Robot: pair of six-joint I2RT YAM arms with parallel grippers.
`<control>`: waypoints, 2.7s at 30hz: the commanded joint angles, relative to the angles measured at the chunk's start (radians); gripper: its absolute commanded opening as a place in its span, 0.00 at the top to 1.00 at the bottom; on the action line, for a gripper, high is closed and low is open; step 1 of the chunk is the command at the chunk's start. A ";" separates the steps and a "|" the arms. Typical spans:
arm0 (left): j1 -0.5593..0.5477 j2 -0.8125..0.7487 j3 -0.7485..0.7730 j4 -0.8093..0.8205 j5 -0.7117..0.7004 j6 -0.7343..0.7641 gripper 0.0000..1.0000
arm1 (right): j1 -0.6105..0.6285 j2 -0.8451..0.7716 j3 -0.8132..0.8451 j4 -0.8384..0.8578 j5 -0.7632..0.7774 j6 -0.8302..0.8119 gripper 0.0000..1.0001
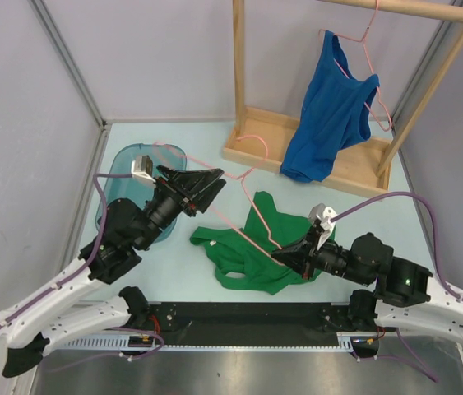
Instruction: Remove the tank top from the hanger
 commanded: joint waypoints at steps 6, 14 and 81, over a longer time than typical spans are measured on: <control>0.000 -0.167 -0.095 0.055 -0.020 0.273 0.14 | 0.001 -0.106 0.014 -0.159 0.297 0.185 1.00; 0.000 -0.262 -0.040 -0.259 -0.014 0.518 0.10 | -0.076 0.146 0.319 -0.352 0.524 0.139 1.00; -0.434 1.041 0.463 -0.654 -0.054 0.946 0.03 | -0.680 0.485 0.718 -0.617 0.064 0.102 0.01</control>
